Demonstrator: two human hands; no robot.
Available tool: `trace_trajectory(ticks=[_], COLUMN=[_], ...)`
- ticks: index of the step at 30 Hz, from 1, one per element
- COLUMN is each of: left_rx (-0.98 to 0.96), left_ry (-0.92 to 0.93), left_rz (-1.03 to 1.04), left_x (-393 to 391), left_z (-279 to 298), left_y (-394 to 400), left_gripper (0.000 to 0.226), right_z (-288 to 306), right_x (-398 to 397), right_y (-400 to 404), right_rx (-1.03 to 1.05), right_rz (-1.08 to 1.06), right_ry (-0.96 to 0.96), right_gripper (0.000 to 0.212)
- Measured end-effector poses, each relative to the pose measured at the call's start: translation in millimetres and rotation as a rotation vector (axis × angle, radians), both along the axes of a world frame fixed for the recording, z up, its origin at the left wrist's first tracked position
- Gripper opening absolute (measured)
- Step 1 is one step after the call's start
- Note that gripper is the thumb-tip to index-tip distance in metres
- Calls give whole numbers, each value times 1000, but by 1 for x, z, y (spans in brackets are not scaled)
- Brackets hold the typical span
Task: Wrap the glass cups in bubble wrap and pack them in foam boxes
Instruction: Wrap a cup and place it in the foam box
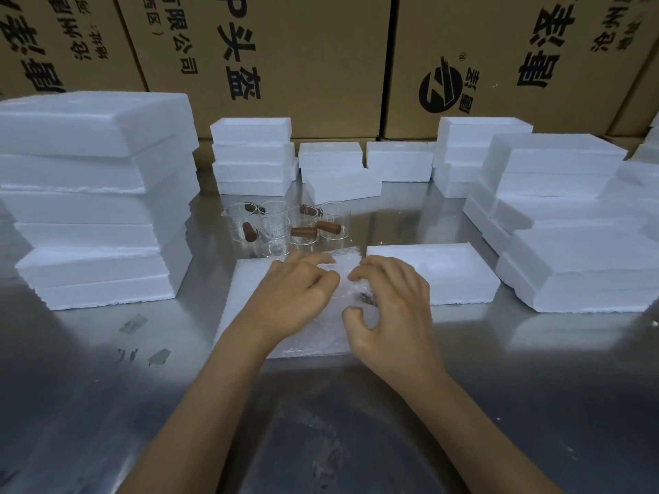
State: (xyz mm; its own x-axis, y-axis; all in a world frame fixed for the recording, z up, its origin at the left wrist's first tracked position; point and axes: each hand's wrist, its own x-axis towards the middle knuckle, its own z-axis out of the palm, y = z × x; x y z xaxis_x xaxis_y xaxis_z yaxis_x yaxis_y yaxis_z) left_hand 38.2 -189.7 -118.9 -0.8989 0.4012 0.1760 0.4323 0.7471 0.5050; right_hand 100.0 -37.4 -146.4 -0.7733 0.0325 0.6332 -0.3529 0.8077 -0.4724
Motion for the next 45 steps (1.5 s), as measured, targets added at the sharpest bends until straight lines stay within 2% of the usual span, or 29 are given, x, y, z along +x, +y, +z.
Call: trace_trajectory(ticks=[3,7,11,15,18,20,24,26,28,31,33,36,41,43,45], left_rx=[38,239,82,-76,-67,-66,-68,28,219,471,517,469,194,27,-55], left_ry=[-7,98,116,82,94,157,166,136,107,97,111,169,130,118,181], left_rz=[-34,-29,-66,-39,2,-4,2,14,24,102,159,101,-39,6,72], left_x=[1,1,2,-1,-3,-3,-2,-3,-2,1,2,0,-22,-26,-28], left_z=[5,13,14,7,3,-1,-6,-6,-2,6,10,16,1,-17,-28], left_y=[-1,-4,-6,-8,-8,-7,-3,-2,-1,4,13,41,80,84,85], left_gripper=[42,30,31,47,51,53,50,49,51,62,72,76,74,71,69], right_z=[-7,-11,-10,-5,6,10,2,-6,-9,-8,-7,-4,1,3,3], right_x=[-2,-7,-6,-6,-10,-15,-24,-29,-30,-29,-29,-30,-28,-28,-30], right_y=[-5,-9,-6,-1,12,31,77,91,95,92,87,85,88,89,91], right_rx=[90,148,110,-85,-223,-240,-216,-206,-227,-256,-241,-224,-285,-338,-394], right_rz=[22,-2,25,57,-27,-147,-444,-520,-529,-498,-476,-473,-470,-452,-428], right_ry=[-69,-101,-112,-52,23,31,-197,-353,-429,-370,-358,-380,-383,-397,-407], right_gripper=[29,25,25,40,42,43,40,33,29,21,22,24,23,21,23])
